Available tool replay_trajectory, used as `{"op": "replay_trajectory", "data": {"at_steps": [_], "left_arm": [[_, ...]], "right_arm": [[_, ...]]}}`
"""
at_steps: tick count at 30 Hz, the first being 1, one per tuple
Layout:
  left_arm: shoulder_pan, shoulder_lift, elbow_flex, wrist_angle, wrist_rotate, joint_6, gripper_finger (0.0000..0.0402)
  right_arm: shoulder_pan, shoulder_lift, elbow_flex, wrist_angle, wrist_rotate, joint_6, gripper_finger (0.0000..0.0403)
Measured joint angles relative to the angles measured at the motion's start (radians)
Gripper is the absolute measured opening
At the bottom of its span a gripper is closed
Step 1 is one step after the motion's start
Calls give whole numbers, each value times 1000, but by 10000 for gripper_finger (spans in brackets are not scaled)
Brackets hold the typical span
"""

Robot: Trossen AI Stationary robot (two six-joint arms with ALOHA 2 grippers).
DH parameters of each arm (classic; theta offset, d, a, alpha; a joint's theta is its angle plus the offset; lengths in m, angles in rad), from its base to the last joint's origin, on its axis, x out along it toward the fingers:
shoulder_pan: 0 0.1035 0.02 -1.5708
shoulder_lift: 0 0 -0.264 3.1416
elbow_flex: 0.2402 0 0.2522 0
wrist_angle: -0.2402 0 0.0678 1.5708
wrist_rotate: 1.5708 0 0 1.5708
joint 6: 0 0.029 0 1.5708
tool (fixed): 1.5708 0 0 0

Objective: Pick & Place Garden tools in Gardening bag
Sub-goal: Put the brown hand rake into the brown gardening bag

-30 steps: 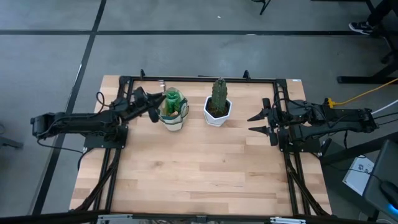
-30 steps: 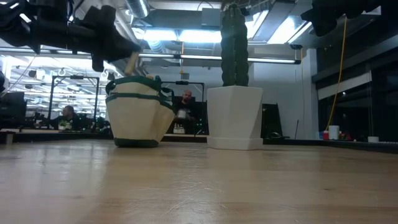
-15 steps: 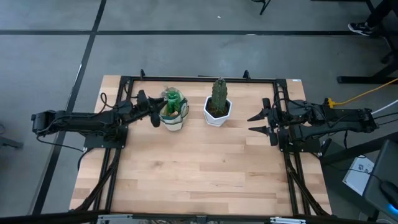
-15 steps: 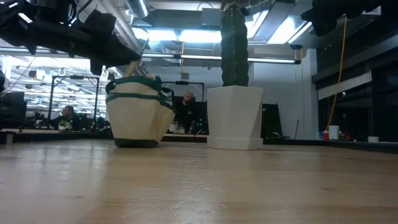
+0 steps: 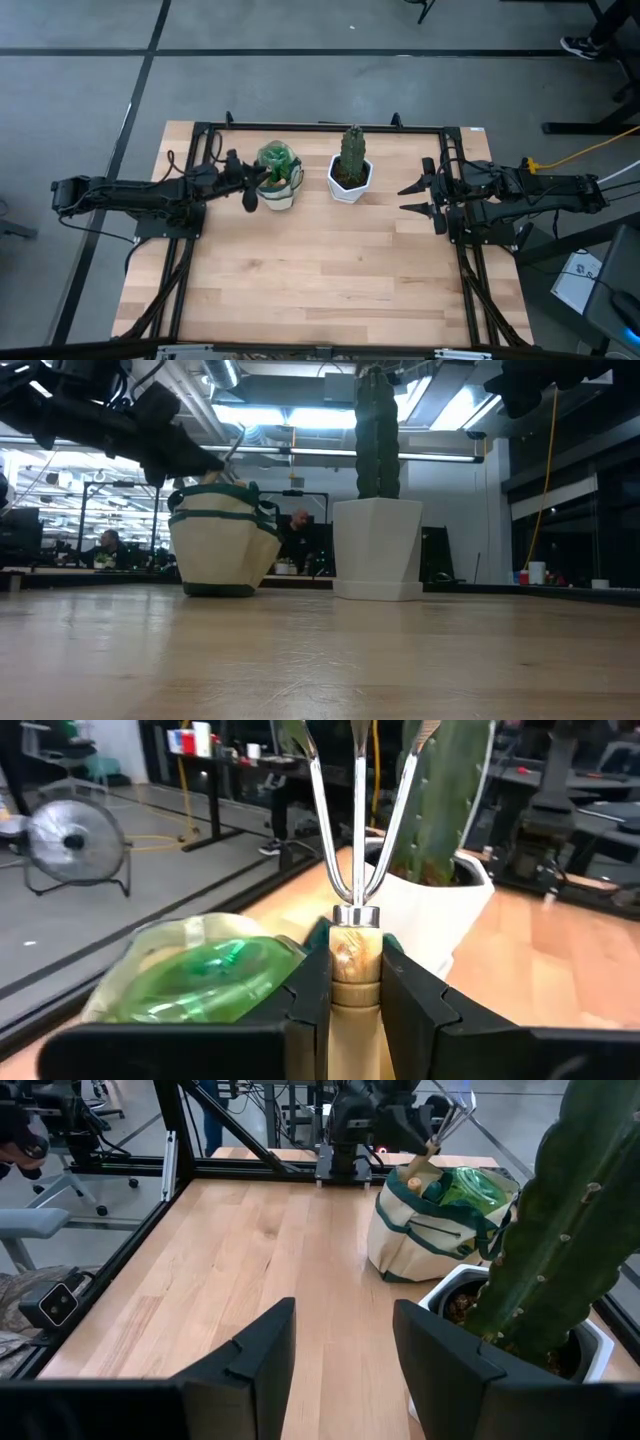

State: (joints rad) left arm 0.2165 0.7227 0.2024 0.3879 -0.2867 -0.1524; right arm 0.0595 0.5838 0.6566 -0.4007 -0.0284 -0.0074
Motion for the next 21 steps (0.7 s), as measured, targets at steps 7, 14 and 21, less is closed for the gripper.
{"op": "replay_trajectory", "data": {"at_steps": [7, 14, 21], "left_arm": [[0, 0, 0, -50, 24, -53, 59], [0, 0, 0, -126, 25, -141, 76], [0, 0, 0, -144, 27, -150, 109]], "right_arm": [[0, 0, 0, 0, 0, 0, 172], [0, 0, 0, 0, 0, 0, 172], [0, 0, 0, 0, 0, 0, 172]]}}
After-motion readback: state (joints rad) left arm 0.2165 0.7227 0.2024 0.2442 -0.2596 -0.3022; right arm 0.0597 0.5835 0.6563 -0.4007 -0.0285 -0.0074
